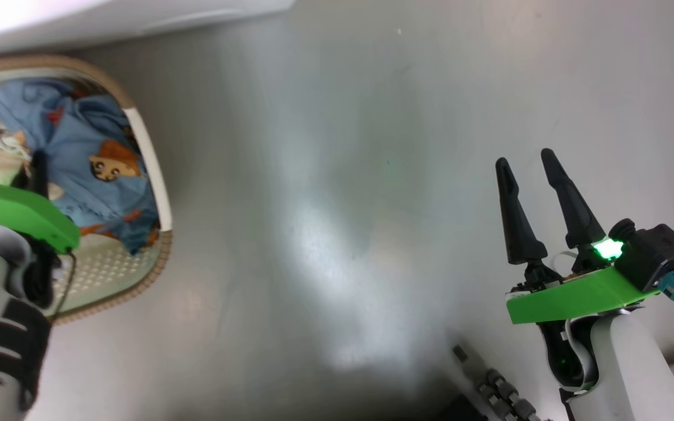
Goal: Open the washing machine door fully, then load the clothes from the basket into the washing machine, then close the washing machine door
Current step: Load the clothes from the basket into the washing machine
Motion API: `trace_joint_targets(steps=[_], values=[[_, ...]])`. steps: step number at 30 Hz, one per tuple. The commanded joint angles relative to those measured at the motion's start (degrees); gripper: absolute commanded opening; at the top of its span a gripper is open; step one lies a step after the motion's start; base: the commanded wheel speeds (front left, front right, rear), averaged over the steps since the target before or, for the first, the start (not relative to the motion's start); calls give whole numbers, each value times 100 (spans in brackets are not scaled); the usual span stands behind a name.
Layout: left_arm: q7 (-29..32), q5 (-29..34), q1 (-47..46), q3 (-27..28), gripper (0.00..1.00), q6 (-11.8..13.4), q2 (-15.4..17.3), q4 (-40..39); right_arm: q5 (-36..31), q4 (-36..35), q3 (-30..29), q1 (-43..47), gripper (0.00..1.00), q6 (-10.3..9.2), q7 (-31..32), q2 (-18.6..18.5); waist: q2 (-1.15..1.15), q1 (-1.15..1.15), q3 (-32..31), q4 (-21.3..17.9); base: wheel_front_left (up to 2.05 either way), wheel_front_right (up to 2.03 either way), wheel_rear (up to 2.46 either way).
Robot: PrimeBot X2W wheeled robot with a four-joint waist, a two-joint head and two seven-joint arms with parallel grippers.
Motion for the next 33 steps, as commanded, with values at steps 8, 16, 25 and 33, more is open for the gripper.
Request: trace_joint_targets(steps=[8,16,25,33], values=[[-281,-269,880,146,0,-9,104,-678,-128,61,56,243,100,16,-68,-15,0,0,-915,481,0,0,0],[-292,154,1736,935,0,-9,9,-1699,-187,230,43,387,100,16,-68,-15,0,0,-1582,704,0,0,0],[-293,1006,2612,1886,0,15,-353,-2772,-72,397,58,586,100,16,-68,-15,0,0,-2235,791,0,0,0],[-294,1491,3163,2318,0,4,-688,-3437,-123,512,18,767,100,16,-68,-15,0,0,-2697,886,0,0,0]])
